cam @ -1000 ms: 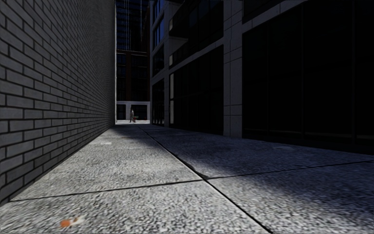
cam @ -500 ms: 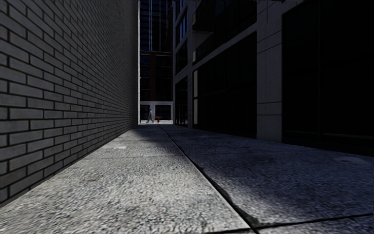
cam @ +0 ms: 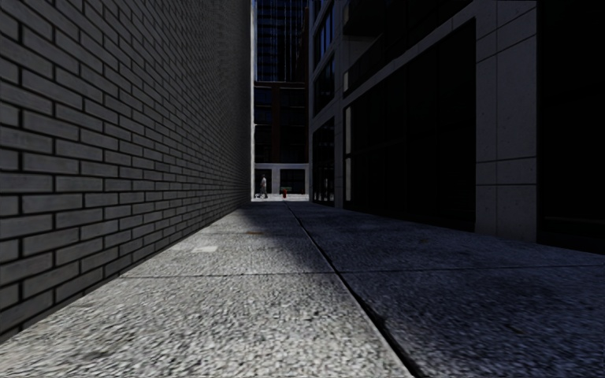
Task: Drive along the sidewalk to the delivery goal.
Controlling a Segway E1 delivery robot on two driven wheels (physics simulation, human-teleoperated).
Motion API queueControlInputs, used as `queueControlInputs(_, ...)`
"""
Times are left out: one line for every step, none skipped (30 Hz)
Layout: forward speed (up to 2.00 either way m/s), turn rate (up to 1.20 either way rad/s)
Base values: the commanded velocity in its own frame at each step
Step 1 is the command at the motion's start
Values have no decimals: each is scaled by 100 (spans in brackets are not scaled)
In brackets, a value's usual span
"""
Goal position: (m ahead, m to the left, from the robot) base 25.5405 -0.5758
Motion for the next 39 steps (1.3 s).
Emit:
queueControlInputs(200,0)
queueControlInputs(200,0)
queueControlInputs(200,0)
queueControlInputs(200,0)
queueControlInputs(200,0)
queueControlInputs(200,0)
queueControlInputs(200,0)
queueControlInputs(200,0)
queueControlInputs(200,0)
queueControlInputs(200,0)
queueControlInputs(200,0)
queueControlInputs(200,0)
queueControlInputs(200,0)
queueControlInputs(200,0)
queueControlInputs(200,0)
queueControlInputs(200,0)
queueControlInputs(200,0)
queueControlInputs(200,0)
queueControlInputs(200,0)
queueControlInputs(200,0)
queueControlInputs(200,0)
queueControlInputs(200,0)
queueControlInputs(200,0)
queueControlInputs(200,0)
queueControlInputs(200,0)
queueControlInputs(200,0)
queueControlInputs(200,0)
queueControlInputs(200,0)
queueControlInputs(200,0)
queueControlInputs(200,0)
queueControlInputs(200,0)
queueControlInputs(200,0)
queueControlInputs(200,0)
queueControlInputs(200,0)
queueControlInputs(200,0)
queueControlInputs(200,0)
queueControlInputs(200,0)
queueControlInputs(200,0)
queueControlInputs(200,0)
